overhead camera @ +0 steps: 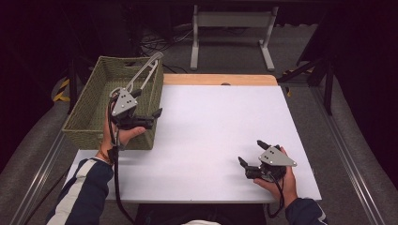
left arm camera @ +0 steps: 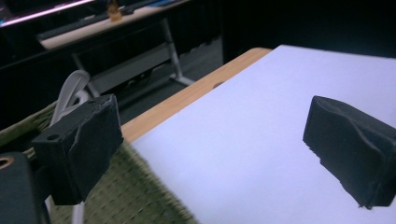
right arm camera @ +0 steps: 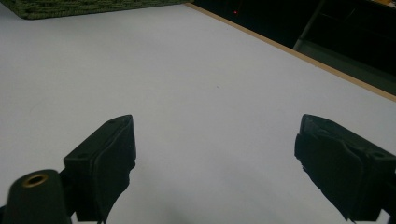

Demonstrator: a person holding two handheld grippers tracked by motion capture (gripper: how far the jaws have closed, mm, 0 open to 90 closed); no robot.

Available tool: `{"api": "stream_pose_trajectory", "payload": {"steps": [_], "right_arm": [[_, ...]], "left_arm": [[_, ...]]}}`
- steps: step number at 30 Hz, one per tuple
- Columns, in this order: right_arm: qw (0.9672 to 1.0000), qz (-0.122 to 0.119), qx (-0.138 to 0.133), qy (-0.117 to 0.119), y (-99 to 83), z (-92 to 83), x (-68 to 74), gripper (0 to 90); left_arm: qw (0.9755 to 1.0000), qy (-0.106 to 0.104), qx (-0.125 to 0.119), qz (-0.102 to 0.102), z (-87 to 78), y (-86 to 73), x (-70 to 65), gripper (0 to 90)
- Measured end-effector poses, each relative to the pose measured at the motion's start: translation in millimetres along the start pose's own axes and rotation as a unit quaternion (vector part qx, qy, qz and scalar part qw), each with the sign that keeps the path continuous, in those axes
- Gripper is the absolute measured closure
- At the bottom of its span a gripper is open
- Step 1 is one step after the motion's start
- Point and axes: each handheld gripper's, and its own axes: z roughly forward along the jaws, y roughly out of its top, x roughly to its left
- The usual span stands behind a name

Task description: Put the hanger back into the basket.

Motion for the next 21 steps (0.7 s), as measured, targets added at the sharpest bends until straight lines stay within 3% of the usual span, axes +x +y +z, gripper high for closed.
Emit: {"api": "stream_pose_trajectory", "payload": {"steps": [5,10,21], "right_arm": [[1.0000,0.002,-0.004,-0.001,0.4,-0.9,-0.3,12.6],[1.0000,0.002,-0.008,0.002,1.5,-2.1,0.7,12.2],[1.0000,-0.005,-0.008,-0.001,2.4,-2.8,1.3,12.1]], "left_arm": [[0.9994,-0.022,-0.022,0.014,-4.7,0.5,-18.5,5.3],[0.9981,-0.039,-0.044,0.014,-8.5,-3.9,-33.0,6.7],[0.9953,-0.072,-0.047,0.044,-8.0,-10.0,-61.8,8.1]]}}
